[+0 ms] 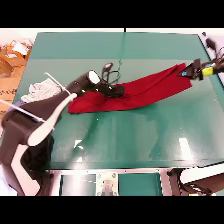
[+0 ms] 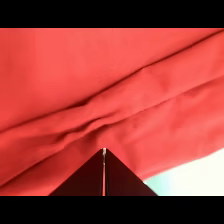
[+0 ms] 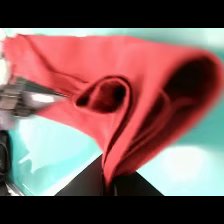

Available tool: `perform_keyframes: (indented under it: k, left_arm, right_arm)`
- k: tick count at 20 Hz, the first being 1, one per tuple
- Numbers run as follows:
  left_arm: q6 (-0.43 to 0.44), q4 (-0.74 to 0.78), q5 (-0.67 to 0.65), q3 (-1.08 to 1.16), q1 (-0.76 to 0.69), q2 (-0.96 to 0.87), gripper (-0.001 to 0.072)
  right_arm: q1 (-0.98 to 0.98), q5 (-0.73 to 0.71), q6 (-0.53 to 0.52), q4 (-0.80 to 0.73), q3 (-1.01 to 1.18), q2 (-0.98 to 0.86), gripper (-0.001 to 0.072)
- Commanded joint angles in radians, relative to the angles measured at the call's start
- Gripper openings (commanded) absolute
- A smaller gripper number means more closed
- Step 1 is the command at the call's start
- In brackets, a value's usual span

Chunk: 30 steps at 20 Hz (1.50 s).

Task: Fold the shirts.

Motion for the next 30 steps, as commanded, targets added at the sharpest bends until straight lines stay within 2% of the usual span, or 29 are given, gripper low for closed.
perform_keyframes:
  k: [1, 4, 6, 10, 12, 16, 18, 20, 24, 27, 28, 29, 30]
  left_arm:
    - [0.074, -0.206, 0.091, 0.04, -0.093, -0.098, 0.0022]
    - [0.071, -0.241, 0.138, 0.09, -0.141, -0.142, 0.0022]
    - [0.072, -0.261, 0.108, 0.092, -0.138, -0.152, 0.0023]
    - [0.118, -0.232, -0.123, 0.136, -0.051, -0.141, 0.0022]
    - [0.1, -0.123, -0.282, 0.203, 0.035, -0.114, 0.0021]
    - [-0.071, 0.269, -0.599, 0.382, 0.214, 0.004, 0.0021]
    - [-0.098, 0.417, -0.757, 0.46, 0.295, 0.071, 0.0022]
    - [-0.096, 0.494, -0.816, 0.466, 0.37, 0.151, 0.0023]
    - [-0.088, 0.537, -0.822, 0.465, 0.475, 0.242, 0.0022]
    - [-0.055, 0.538, -0.821, 0.465, 0.511, 0.249, 0.0023]
    - [-0.038, 0.542, -0.822, 0.46, 0.51, 0.249, 0.0023]
    - [-0.037, 0.541, -0.833, 0.46, 0.51, 0.249, 0.0023]
    - [-0.026, 0.541, -0.839, 0.46, 0.51, 0.249, 0.0023]
  right_arm:
    - [0.014, 0.021, 0.082, 0.002, 0.006, 0.138, 0.0013]
    - [0.033, 0.035, 0.093, 0.026, 0.006, 0.161, 0.0013]
    - [0.046, 0.033, 0.098, 0.023, 0.002, 0.159, 0.0013]
    - [0.067, 0.023, 0.126, 0.024, -0.015, 0.158, 0.0012]
    - [0.085, 0.022, 0.126, 0.051, -0.015, 0.158, 0.0012]
    - [0.201, -0.018, 0.154, 0.112, -0.018, 0.158, 0.0012]
    - [0.316, -0.083, 0.176, 0.113, -0.033, 0.158, 0.0012]
    - [0.449, -0.203, 0.194, 0.113, -0.075, 0.156, 0.0012]
    - [0.763, -0.62, 0.203, 0.11, -0.209, 0.087, 0.0012]
    - [1.013, -1.114, 0.321, 0.117, -0.251, -0.085, 0.0012]
    - [1.089, -1.282, 0.35, 0.168, -0.243, -0.166, 0.0027]
    - [1.146, -1.403, 0.349, 0.24, -0.219, -0.243, 0.026]
    - [1.183, -1.46, 0.349, 0.298, -0.182, -0.314, 0.0565]
